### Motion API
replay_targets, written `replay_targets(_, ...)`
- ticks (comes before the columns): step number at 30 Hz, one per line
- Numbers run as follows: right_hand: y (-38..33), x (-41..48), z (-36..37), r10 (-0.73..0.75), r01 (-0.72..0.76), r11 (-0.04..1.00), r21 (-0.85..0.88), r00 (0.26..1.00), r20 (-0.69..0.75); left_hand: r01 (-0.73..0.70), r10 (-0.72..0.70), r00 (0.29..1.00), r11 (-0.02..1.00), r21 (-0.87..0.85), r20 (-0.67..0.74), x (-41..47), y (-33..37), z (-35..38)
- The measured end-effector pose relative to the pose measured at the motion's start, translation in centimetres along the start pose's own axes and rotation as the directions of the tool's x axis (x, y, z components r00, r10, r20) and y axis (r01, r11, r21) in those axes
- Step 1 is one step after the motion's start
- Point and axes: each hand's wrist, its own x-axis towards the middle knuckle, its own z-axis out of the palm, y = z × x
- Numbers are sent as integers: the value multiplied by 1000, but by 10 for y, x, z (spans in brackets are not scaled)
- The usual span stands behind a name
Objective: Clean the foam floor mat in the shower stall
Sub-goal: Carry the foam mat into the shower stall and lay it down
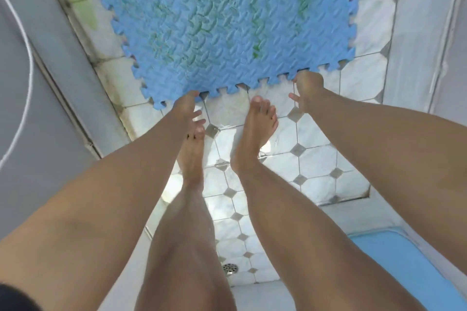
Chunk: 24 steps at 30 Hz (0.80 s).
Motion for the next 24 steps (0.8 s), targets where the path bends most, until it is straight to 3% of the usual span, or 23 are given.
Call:
replay_targets(8, -7, 4, 11, 15, -13, 997, -72, 999, 28, -3, -3, 999, 988, 158, 33, 15, 7, 1)
replay_targets(11, -2, 0, 9, -1, 1, 998, -57, 1000, 11, -5, 8, 1000, 990, 138, -20, 5, 5, -4)
replay_targets(15, 0, -14, 0, -91, 93, 995, 32, 994, -53, -22, 20, 1000, 997, -69, -23, -19, 0, -10)
replay_targets(19, -9, -53, -13, -120, 133, 964, 230, 990, -69, -44, 25, 998, 922, -386, -55, -74, -3, -19)
replay_targets(24, -28, -131, -36, -53, 121, 802, 585, 990, -132, -110, 74, 993, 885, -453, -97, -159, 11, -44)
